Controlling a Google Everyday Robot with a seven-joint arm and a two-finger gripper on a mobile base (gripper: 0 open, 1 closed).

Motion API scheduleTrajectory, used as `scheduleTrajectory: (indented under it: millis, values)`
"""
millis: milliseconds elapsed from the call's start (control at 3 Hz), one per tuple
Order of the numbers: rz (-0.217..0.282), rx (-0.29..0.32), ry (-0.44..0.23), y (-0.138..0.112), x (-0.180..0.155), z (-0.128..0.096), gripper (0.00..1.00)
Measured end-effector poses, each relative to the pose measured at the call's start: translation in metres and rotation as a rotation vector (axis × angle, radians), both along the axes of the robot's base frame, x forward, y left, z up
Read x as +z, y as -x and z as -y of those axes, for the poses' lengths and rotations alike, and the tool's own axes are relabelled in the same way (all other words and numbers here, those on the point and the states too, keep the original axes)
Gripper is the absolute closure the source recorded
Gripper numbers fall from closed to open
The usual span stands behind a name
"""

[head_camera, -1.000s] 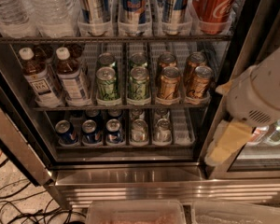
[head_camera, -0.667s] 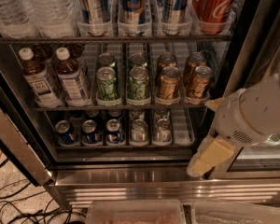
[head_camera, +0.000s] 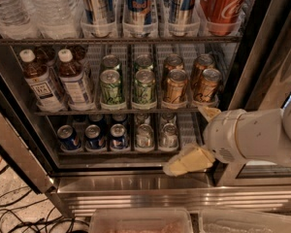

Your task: Pick coke can from top shelf of fridge

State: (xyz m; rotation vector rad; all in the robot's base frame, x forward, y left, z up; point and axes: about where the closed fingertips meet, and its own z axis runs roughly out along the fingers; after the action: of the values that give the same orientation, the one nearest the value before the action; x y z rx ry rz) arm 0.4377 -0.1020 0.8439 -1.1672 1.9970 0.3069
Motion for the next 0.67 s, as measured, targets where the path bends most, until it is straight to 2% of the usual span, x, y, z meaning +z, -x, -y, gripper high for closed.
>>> scheduleTrajectory:
  millis: [333, 667]
  values:
    - [0.104, -0.015, -0.123, -0.014, 0.013, -0.018, 0.00]
    - [0.144, 0.012, -0.156, -0.012, 0.025, -0.032, 0.00]
